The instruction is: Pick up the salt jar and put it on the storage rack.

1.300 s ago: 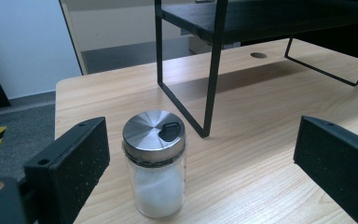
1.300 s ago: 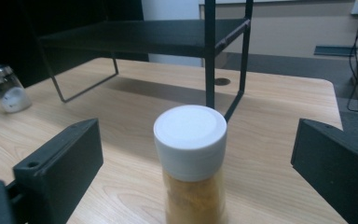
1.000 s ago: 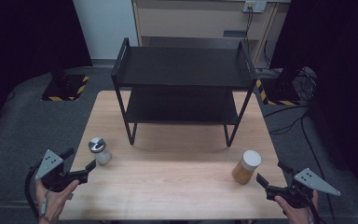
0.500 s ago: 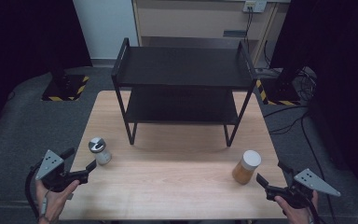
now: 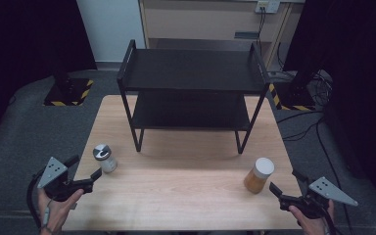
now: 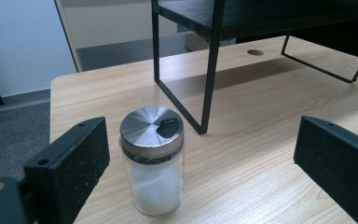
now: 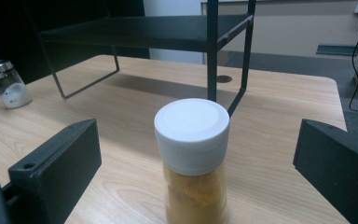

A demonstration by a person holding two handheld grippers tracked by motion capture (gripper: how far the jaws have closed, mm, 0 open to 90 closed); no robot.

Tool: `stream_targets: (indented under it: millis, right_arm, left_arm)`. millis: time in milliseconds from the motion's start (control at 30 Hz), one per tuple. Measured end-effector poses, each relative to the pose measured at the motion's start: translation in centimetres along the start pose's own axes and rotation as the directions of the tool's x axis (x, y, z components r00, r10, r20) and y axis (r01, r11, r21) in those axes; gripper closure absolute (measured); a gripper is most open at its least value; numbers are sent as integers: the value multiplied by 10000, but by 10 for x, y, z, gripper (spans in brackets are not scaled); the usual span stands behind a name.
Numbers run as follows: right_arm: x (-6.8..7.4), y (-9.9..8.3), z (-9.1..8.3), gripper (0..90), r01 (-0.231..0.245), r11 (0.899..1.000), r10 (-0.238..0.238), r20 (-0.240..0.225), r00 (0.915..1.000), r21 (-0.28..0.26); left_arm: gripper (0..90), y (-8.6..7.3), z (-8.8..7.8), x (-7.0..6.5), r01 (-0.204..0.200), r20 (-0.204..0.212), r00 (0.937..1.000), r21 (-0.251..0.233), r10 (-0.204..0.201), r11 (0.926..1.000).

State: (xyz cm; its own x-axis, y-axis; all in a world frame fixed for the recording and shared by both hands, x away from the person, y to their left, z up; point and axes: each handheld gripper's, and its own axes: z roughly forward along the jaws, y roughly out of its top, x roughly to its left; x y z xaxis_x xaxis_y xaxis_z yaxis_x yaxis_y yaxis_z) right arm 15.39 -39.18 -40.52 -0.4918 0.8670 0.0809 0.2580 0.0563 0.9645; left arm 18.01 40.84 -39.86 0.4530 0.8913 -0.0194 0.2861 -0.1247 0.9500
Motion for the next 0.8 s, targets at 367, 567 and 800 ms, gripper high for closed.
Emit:
stream_targets:
  millis: [367, 567, 800]
  right_arm:
    - [3, 3, 1, 14, 151, 9997, -153, 92, 9998, 208]
    - [4, 4, 2, 14, 164, 9996, -166, 80, 9998, 238]
    - [3, 3, 1, 14, 136, 9997, -138, 100, 9999, 198]
  left_arm:
    - [21, 19, 5, 3, -107, 257, 9996, 415, 96, 9991]
    - [21, 36, 4, 10, -228, 301, 9994, 1107, 196, 9936]
    - [23, 48, -2, 16, -366, 343, 9989, 1480, 319, 9883]
